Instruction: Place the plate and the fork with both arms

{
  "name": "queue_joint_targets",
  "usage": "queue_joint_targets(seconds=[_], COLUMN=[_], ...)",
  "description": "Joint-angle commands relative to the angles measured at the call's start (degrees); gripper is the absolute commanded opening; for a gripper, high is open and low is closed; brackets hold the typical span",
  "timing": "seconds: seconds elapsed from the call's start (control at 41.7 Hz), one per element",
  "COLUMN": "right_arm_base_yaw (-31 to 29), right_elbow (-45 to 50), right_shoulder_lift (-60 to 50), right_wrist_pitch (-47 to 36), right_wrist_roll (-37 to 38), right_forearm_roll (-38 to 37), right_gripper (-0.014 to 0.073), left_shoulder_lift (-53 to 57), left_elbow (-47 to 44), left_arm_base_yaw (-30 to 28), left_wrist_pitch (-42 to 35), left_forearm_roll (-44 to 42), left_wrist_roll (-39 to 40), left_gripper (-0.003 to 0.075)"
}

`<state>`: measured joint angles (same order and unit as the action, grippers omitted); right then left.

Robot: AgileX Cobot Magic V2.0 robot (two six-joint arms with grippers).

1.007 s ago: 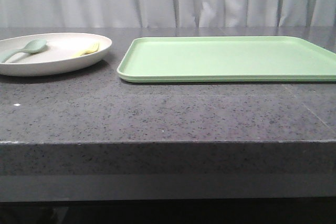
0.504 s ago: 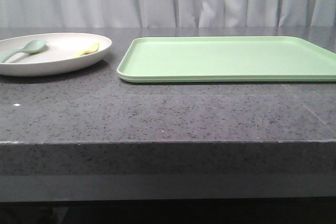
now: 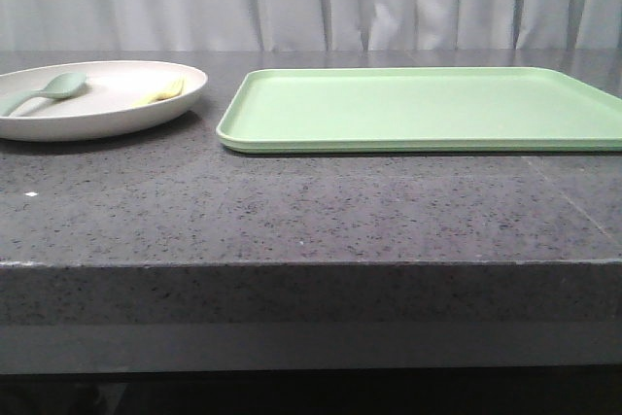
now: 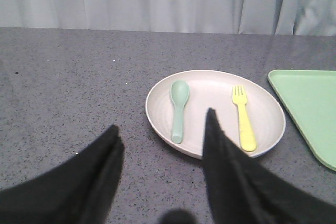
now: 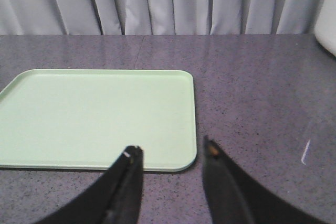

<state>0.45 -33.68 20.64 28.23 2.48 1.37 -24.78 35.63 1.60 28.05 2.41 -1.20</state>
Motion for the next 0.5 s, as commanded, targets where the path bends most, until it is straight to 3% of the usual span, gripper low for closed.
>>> queue_joint_targets(seconds=[0.0, 0.048, 0.072, 0.48], right_arm_base_yaw=[-0.16, -0.16, -0.16, -0.16], right_elbow=[-1.85, -1.85, -1.85, -1.85], right_shoulder_lift=[0.84, 0.84, 0.84, 0.84], right_wrist_pitch=[-4.34, -4.34, -4.34, -4.34], right_wrist_roll=[-0.39, -0.39, -0.39, -0.39], right_forearm_roll=[-2.41, -2.41, -2.41, -2.41], right_gripper=[0.0556, 0.0656, 0.0666, 0.0633], left_shoulder_lift=[-0.85, -0.85, -0.85, -0.85], left_elbow=[1.55, 1.55, 1.55, 1.55], left_arm_base_yaw=[0.05, 0.05, 0.05, 0.05], left_wrist_pitch=[-5.07, -5.07, -5.07, -5.58], left_forearm_roll=[-0.43, -0.31, -0.22, 1.35], left_wrist_roll=[0.33, 0.33, 0.33, 0.33], left_gripper=[0.0542, 0.0548, 0.0548, 0.0547])
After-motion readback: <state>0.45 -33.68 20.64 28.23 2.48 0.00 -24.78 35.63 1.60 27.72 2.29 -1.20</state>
